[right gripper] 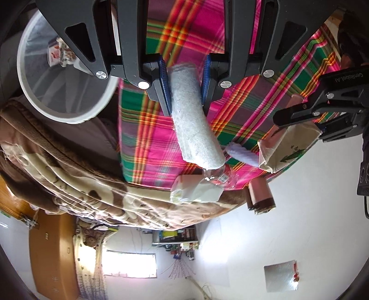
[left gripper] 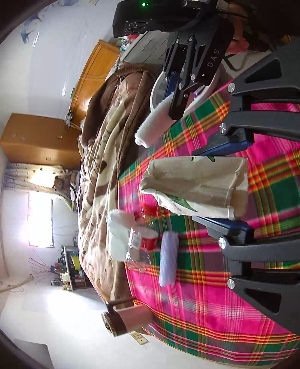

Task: Collect trash
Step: 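Carry the cloth bag and foam roll over the wastebasket and open both tools, then move both open tools back toward the bottle and lavender foam sleeve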

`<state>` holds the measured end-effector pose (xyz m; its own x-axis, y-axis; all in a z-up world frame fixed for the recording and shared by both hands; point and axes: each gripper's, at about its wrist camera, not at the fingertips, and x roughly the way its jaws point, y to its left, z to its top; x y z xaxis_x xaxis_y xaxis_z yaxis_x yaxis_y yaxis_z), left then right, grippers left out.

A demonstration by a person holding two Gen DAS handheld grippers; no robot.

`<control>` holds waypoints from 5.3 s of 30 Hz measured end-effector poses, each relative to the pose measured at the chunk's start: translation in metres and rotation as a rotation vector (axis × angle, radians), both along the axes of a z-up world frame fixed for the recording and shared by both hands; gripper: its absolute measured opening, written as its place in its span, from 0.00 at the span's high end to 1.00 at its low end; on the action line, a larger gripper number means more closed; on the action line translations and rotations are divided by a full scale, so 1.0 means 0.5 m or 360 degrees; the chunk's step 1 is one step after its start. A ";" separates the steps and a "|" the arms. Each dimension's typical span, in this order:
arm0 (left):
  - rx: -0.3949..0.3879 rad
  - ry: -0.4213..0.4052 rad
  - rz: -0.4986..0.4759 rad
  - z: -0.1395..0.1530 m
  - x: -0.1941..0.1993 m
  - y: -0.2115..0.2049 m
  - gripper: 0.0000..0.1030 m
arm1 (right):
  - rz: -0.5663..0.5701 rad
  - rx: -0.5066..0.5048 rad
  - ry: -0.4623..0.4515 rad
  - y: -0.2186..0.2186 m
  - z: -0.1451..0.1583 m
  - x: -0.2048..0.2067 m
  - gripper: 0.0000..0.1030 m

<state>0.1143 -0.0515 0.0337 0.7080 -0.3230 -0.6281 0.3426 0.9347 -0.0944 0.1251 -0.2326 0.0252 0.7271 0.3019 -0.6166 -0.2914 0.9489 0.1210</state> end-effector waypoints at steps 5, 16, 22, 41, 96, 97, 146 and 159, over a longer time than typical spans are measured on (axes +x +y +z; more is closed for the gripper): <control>-0.0010 -0.0020 -0.0065 0.007 -0.010 -0.038 0.54 | -0.0080 0.0002 -0.0015 -0.036 0.001 -0.016 0.75; -0.0025 -0.0069 -0.0237 0.026 -0.020 -0.142 0.54 | -0.0300 -0.0006 -0.0030 -0.123 0.004 -0.050 0.75; -0.0017 -0.0066 -0.0316 0.028 -0.021 -0.195 0.53 | -0.0415 -0.0001 -0.0030 -0.171 0.004 -0.062 0.75; 0.0018 0.0012 -0.0473 0.000 0.011 -0.341 0.51 | -0.0788 -0.0012 0.0112 -0.299 -0.041 -0.075 0.75; 0.0029 -0.0023 -0.0355 0.011 0.016 -0.284 0.25 | -0.0815 0.0023 0.0137 -0.269 -0.038 -0.066 0.43; 0.0024 -0.0028 -0.0338 0.011 0.016 -0.274 0.25 | -0.0808 0.0027 0.0132 -0.263 -0.036 -0.066 0.42; -0.0138 0.0185 0.0462 -0.052 0.211 0.172 0.23 | -0.0193 -0.0042 0.0042 0.062 -0.012 0.168 0.41; -0.0184 0.0349 0.0551 -0.108 0.299 0.189 0.20 | -0.0025 -0.0063 0.0038 0.126 -0.010 0.266 0.40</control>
